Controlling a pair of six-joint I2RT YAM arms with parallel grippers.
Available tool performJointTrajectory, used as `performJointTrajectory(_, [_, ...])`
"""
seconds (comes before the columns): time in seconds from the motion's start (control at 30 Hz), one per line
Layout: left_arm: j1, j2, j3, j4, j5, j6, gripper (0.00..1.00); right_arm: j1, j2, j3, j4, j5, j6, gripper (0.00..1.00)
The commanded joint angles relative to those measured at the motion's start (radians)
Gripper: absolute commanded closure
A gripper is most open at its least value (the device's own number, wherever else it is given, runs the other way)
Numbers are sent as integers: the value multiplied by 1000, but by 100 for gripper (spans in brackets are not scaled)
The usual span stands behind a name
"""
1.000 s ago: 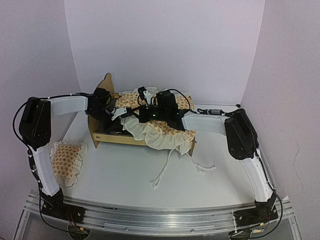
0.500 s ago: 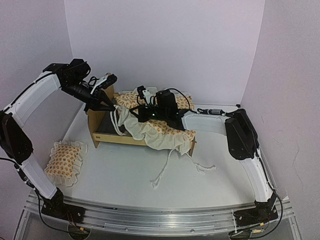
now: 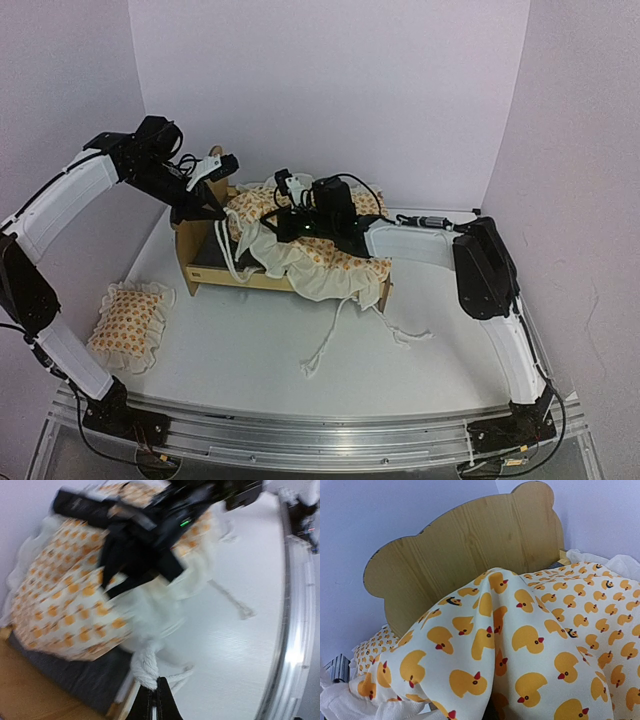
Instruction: Set up the pet bed
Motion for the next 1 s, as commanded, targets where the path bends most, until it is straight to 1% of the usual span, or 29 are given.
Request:
performJointTrajectory(0.0, [7, -13, -55, 257, -508, 38, 100, -21, -23, 13, -11, 37, -14, 100])
performJointTrajectory(0.13, [7, -14, -109, 373, -590, 56, 100, -21, -26, 11, -14, 40, -24, 100])
performJointTrajectory(0.23, [8, 5, -45, 412, -624, 66, 100, -20, -30, 10, -16, 39, -28, 100])
performJointTrajectory(0.27, [7, 17, 3, 399, -613, 72, 100, -20, -31, 10, -16, 38, -30, 100])
performJointTrajectory(0.33, [5, 37, 94, 357, -533, 77, 100, -20, -31, 10, -18, 40, -33, 100])
performJointTrajectory(0.43, [-6, 59, 212, 256, -447, 46, 100, -21, -29, 13, -18, 43, -32, 100])
performJointTrajectory(0.57, [-26, 34, 260, 154, -333, 2, 100, -21, -24, 17, -19, 40, -30, 100])
performJointTrajectory(0.67, [-27, -1, 233, 88, -262, -41, 100, -20, -22, 17, -20, 36, -30, 100])
performJointTrajectory(0.73, [-26, -33, 164, 77, -238, -77, 100, -21, -21, 15, -20, 35, -30, 100])
performJointTrajectory(0.83, [-27, -80, 20, 95, -209, -128, 100, -21, -20, 14, -21, 34, -30, 100])
performJointTrajectory(0.97, [-25, -97, -76, 140, -171, -222, 100, -20, -20, 10, -25, 35, -29, 100])
